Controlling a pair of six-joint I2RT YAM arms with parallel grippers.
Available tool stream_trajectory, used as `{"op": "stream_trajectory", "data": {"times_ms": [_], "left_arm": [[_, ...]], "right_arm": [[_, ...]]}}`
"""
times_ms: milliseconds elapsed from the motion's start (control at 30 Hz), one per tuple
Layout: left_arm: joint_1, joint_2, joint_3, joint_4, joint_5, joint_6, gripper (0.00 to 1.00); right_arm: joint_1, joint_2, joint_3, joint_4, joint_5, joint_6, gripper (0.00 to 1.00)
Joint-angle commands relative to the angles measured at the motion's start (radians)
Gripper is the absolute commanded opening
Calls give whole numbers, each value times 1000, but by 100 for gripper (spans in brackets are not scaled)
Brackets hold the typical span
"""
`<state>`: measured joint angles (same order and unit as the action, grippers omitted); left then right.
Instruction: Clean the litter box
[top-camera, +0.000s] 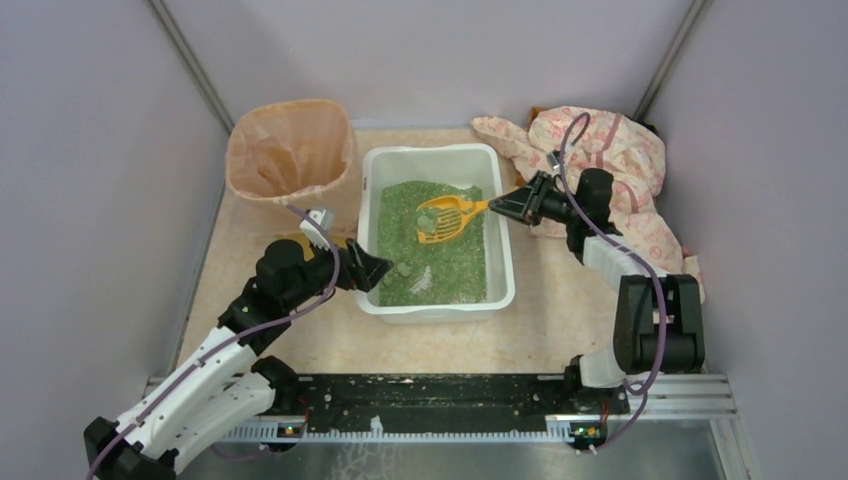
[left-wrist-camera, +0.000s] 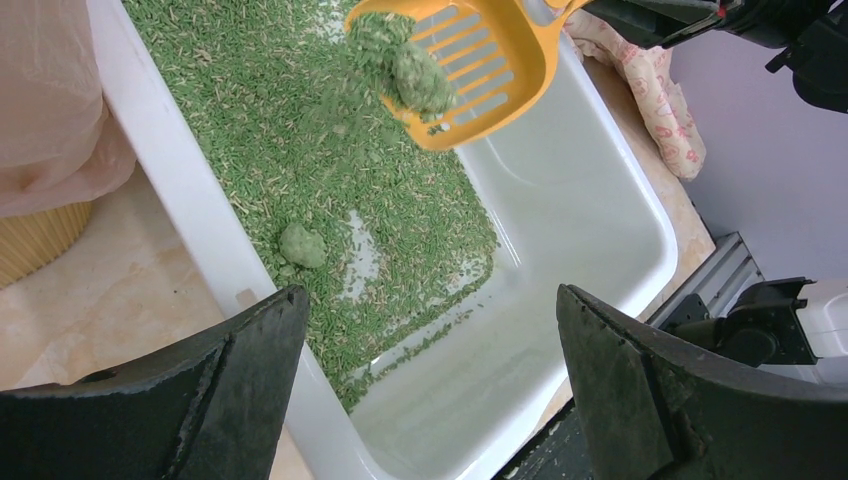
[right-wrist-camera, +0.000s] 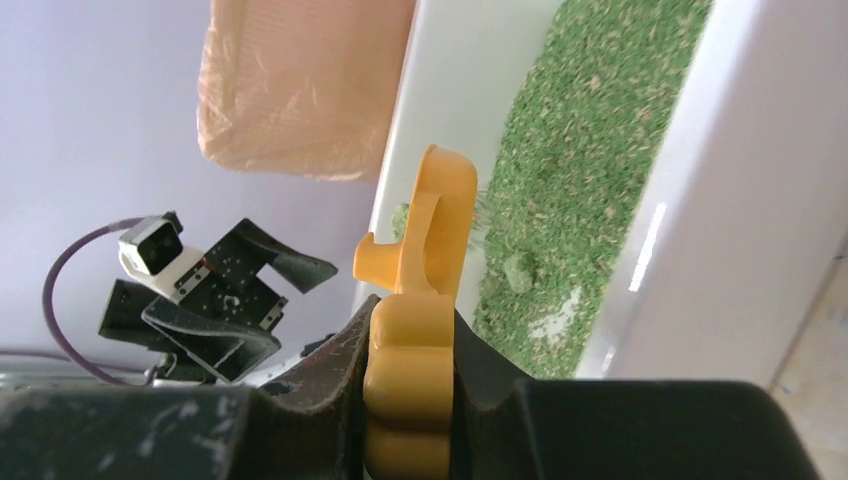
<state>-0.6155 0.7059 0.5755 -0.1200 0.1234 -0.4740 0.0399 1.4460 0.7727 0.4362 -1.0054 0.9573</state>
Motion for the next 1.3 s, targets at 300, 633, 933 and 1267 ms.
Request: {"op": "stream_trajectory", "data": {"times_ms": [300, 633, 933, 1267], "left_arm": [[-1, 41, 48, 27, 33, -19, 99], [-2, 61, 52, 43, 33, -12, 99], [-2, 59, 50, 46, 32, -14, 99], [-2, 50, 40, 44, 27, -7, 99]], "right_arm": [[28, 51, -44, 344, -39, 162, 0], [75, 113, -63, 505, -15, 267, 0], [44, 63, -50, 382, -1, 183, 0], [135, 82, -71, 368, 35, 162, 0]]}}
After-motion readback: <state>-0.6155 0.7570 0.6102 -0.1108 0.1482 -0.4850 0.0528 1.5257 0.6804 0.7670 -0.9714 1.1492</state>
